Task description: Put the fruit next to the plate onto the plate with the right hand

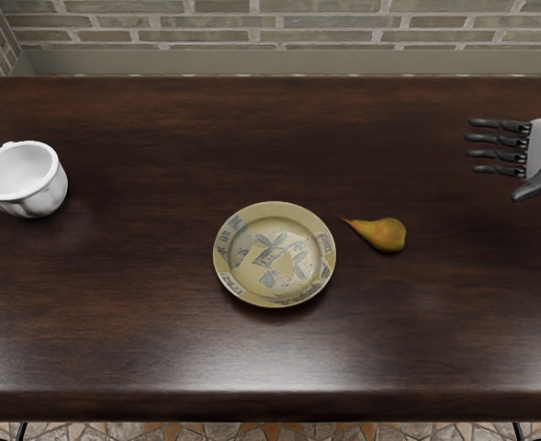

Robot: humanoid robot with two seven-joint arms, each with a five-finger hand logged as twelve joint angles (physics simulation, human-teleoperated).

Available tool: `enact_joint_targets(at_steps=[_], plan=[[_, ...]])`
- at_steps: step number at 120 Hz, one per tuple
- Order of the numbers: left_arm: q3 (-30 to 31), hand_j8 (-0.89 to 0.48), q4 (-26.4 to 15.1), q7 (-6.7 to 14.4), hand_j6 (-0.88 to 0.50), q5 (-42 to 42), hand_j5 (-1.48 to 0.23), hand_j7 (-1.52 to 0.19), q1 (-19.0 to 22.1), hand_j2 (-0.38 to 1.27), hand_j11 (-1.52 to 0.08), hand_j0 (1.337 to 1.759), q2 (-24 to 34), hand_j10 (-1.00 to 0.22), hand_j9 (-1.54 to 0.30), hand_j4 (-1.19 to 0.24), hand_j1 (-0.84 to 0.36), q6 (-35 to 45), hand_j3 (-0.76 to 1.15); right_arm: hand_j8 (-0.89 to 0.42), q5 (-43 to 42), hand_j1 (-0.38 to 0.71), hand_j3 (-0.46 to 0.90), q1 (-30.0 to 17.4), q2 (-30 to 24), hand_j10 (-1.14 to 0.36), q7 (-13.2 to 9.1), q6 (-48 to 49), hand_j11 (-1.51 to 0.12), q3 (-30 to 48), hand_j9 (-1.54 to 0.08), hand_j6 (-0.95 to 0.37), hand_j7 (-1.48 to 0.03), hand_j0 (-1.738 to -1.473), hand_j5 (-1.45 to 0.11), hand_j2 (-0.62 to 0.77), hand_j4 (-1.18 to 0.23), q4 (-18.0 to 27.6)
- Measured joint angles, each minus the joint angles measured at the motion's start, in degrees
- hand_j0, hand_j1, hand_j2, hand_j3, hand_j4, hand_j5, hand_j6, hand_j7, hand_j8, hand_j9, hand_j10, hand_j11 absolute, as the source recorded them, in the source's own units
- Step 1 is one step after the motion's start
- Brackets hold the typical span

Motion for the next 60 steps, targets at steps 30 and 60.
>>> enact_joint_targets(at_steps=[30, 60], plan=[[0.0, 0.00, 0.0, 0.0, 0.00, 0.0, 0.00, 0.00, 0.0, 0.00, 0.00, 1.658, 0.0, 0.00, 0.00, 0.00, 0.35, 0.0, 0.00, 0.00, -1.5, -0.35, 0.00, 0.8, 4.7, 0.00, -0.2, 0.0, 0.00, 0.0, 0.00, 0.00, 0.00, -1.658, 0.00, 0.00, 0.00, -0.3], [0.0, 0.00, 0.0, 0.0, 0.00, 0.0, 0.00, 0.00, 0.0, 0.00, 0.00, 1.658, 0.0, 0.00, 0.00, 0.00, 0.35, 0.0, 0.00, 0.00, -17.6, -0.35, 0.00, 6.3, 11.6, 0.00, -2.6, -1.0, 0.00, -0.1, 0.00, 0.00, 0.00, -1.658, 0.00, 0.00, 0.00, 12.3]])
